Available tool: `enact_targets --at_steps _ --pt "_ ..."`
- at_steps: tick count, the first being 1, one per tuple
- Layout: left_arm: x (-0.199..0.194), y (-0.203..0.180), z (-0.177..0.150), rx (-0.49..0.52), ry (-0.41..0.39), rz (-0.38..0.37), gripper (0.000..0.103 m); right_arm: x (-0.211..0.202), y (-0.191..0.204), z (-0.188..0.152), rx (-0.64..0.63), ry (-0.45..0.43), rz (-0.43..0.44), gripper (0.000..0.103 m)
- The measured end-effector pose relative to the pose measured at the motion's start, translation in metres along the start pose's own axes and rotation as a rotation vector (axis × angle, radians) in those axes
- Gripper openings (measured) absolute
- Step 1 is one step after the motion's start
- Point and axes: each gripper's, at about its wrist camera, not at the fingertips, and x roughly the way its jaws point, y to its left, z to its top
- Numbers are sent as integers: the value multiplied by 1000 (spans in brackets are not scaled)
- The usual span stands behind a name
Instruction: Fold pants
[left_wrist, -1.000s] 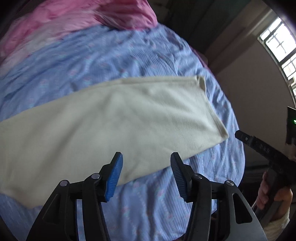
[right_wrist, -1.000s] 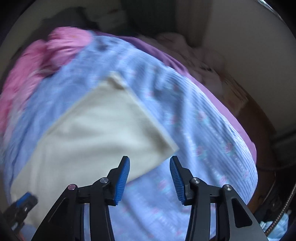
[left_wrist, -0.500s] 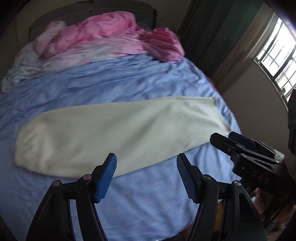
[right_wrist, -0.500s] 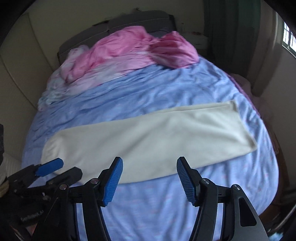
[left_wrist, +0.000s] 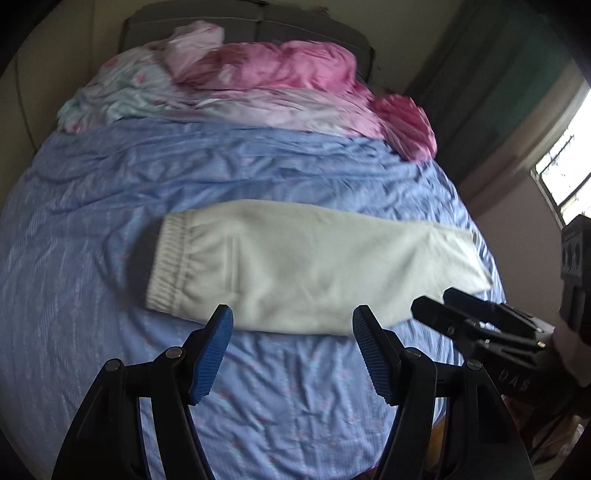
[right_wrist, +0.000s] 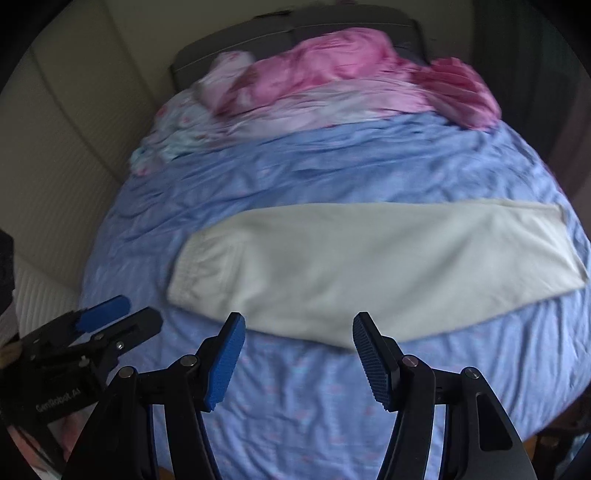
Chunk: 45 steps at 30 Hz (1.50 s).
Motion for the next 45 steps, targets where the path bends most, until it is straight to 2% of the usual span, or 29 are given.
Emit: enact_targets --at_steps 5,8,15,18,21,24,30,32,35,37,41,42,44,45 --pt "12 79 19 -61 -24 -48 66 44 55 19 -51 0 39 62" --pt "32 124 38 -88 -4 -79 65 70 77 34 -42 -11 51 62" --pt "99 182 72 -111 66 -160 61 151 114 63 -28 16 26 62" --pt "132 193 82 -119 102 -189 59 177 119 69 -31 35 -4 62" --pt "165 201 88 -146 158 -238 52 196 114 76 -10 55 -15 62" --pt "192 207 92 -155 194 -247 45 214 109 81 -8 78 -32 62" --pt "220 227 96 -218 218 -259 45 237 101 92 25 98 -39 62" --pt "229 232 96 -245 232 -287 45 242 101 94 37 101 -37 62" --pt "244 233 94 -292 264 -374 45 249 102 95 45 109 -31 62" --pt "252 232 95 -295 276 -388 47 253 101 96 50 115 -30 62" --pt "263 242 91 -386 289 -435 47 258 98 94 68 131 -33 62" --pt "259 242 90 -395 276 -437 44 259 97 93 75 135 -30 62" --pt "245 237 90 -354 242 -414 33 260 97 91 79 141 -22 62" --pt "235 233 90 -329 222 -407 15 260 97 90 78 142 -20 62"
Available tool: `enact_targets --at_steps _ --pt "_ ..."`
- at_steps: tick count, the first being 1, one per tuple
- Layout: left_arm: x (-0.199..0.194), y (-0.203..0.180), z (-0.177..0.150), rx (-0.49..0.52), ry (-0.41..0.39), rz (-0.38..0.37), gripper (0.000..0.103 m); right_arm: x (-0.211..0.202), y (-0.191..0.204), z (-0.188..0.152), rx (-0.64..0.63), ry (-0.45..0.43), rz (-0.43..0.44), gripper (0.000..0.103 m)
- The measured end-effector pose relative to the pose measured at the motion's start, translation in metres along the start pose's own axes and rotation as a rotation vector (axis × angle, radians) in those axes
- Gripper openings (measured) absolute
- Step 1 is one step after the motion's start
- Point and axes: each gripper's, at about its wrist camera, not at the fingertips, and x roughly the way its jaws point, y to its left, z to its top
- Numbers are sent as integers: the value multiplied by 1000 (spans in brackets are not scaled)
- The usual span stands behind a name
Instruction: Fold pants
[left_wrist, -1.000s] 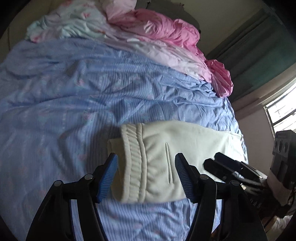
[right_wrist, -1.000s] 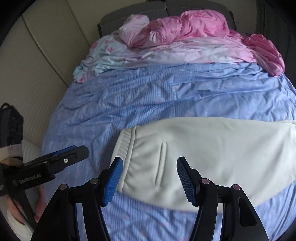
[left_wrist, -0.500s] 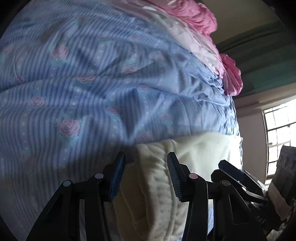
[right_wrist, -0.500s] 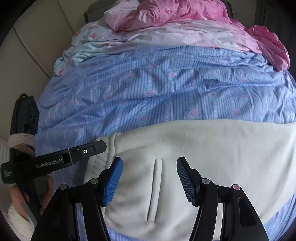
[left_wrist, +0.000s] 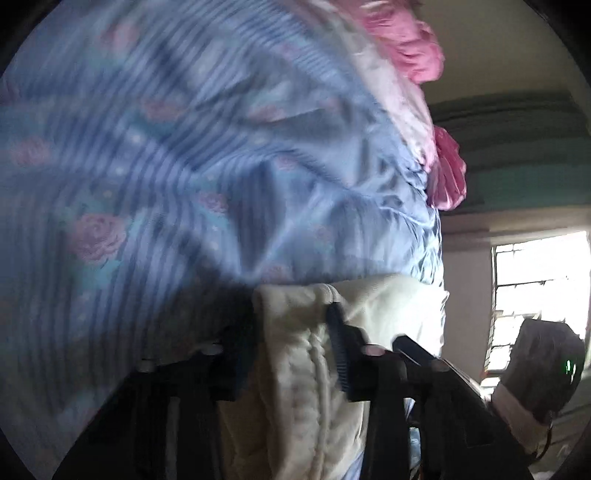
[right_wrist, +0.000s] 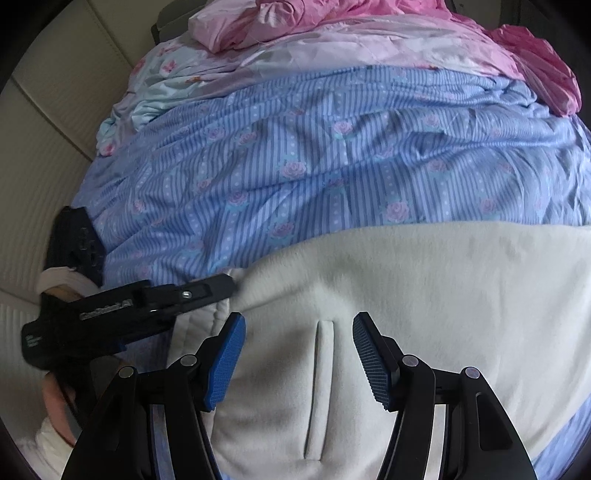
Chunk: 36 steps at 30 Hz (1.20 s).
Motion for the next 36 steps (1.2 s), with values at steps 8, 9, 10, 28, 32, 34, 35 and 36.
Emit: enact_targets --at_steps 8,9,10,28,32,34,35,36 --pt "-35 -27 -21 50 -80 -20 10 1 10 -6 1 -4 53 62" --pt "-35 -28 -22 50 -84 -11 10 2 13 -7 -4 -1 58 62" --pt "-37 -29 -24 51 -93 5 10 3 15 -7 -9 -1 67 62" --pt "-23 11 -22 30 -37 177 12 58 44 0 -90 100 82 58" --pt "-37 -13 -24 127 -63 370 31 53 42 1 -94 109 85 56" --pt "-52 -31 -32 202 -105 436 34 42 39 0 -81 95 103 57" --pt "-59 -39 -36 222 -114 452 36 33 38 -1 -75 89 114 57" --pt "-66 -48 -42 239 -124 467 38 24 36 -3 -72 74 134 57"
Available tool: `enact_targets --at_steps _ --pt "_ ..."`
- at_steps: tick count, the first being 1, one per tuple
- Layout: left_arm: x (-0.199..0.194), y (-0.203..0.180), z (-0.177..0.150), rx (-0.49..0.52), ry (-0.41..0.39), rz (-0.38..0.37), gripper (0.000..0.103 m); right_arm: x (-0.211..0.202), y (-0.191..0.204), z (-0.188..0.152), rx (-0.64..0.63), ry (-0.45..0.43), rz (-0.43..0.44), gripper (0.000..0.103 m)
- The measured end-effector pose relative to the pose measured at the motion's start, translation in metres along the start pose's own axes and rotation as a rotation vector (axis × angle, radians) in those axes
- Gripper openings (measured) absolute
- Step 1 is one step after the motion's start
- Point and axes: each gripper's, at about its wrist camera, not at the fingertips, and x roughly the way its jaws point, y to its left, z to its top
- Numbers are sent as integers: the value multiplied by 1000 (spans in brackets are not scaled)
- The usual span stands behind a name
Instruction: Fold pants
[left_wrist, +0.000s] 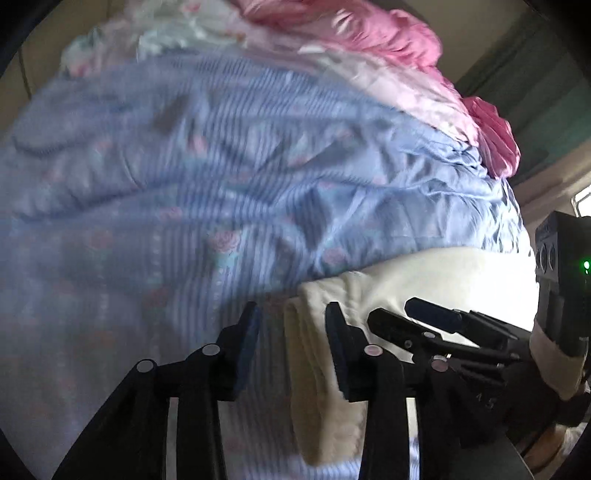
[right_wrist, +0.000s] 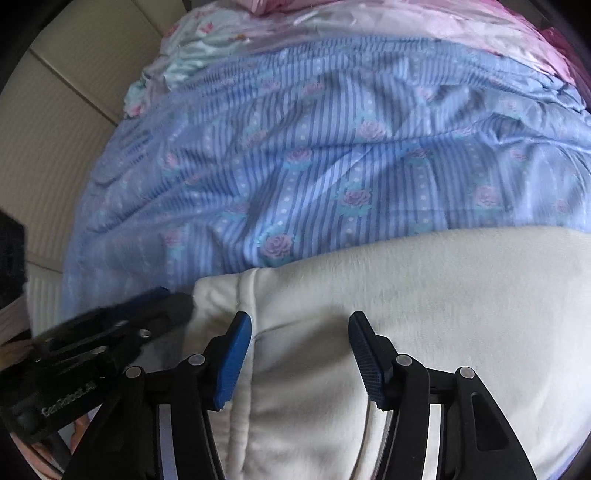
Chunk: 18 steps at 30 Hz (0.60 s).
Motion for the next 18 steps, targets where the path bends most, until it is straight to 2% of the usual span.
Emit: enact_targets --at_steps 4,7,10,12,15,18 --pt "-45 -35 -26 76 -58 68 40 -45 -4 -23 -45 -78 33 57" --pt "-74 -67 -57 98 -105 54 44 -88 -16 -50 -91 -135 51 57" --pt "-92 -99 -91 78 -136 14 48 -127 -37 -82 -122 -167 71 57" --pt "-96 -122 -115 67 -139 11 48 -151 -61 -107 -119 -175 74 57" --pt "-90 -156 -147 29 -116 -42 48 -172 -98 -138 -99 -159 59 57" --pt "-77 -185 -175 7 -85 -45 48 -179 -133 -162 -72 -123 33 57"
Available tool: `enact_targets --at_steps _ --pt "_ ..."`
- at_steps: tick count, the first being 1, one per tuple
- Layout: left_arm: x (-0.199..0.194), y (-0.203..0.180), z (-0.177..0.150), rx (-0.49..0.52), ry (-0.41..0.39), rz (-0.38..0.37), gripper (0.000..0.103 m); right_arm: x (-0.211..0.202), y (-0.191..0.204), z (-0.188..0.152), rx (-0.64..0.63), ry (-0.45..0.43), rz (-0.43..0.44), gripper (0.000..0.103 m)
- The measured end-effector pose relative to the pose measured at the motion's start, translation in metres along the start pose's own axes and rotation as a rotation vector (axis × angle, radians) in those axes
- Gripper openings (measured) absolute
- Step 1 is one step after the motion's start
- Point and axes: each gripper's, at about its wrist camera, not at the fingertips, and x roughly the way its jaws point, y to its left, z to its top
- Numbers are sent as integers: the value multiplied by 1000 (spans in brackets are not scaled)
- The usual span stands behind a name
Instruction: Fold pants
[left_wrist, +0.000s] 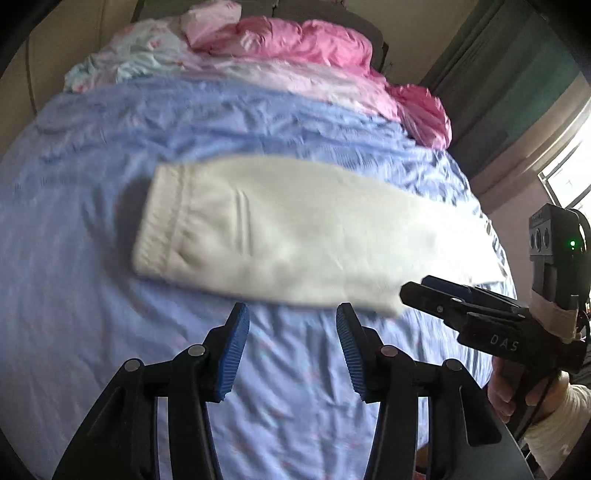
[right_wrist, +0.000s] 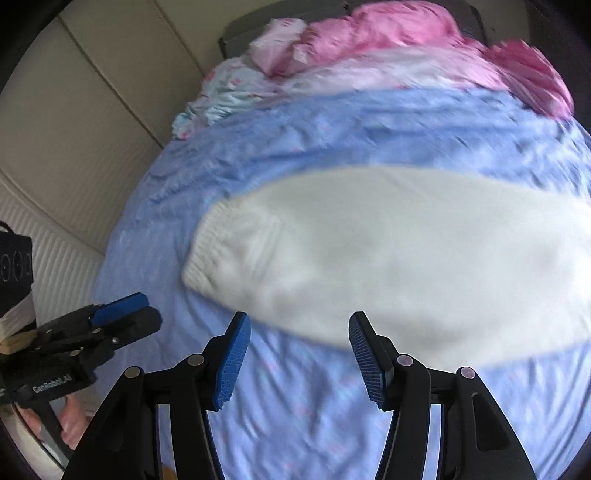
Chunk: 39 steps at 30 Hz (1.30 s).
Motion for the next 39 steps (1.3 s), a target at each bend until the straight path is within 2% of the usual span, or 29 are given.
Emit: enact_targets --at_steps 6,15,19,26,29,32,36,39 --pt "28 -45 -38 -50 61 2 48 -3 -57 -45 17 78 -23 57" --pt "72 -81 -73 -141 101 58 48 33 -103 -66 -40 134 23 57" --pt "84 -83 -81 -185 104 76 48 51 -110 -63 -45 145 65 57" --pt "89 -84 -85 -207 98 119 48 78 -104 -57 -120 167 70 52" --pt "95 -81 -80 -222 98 152 48 79 -104 -50 -131 145 60 51" --pt "100 -73 -73 -260 93 181 48 72 -107 -38 -121 111 45 42" --pt "97 -71 -67 -268 72 191 48 64 -109 -23 -110 65 47 42" --pt "95 -74 -64 -248 65 203 48 65 -104 -20 -155 62 45 42"
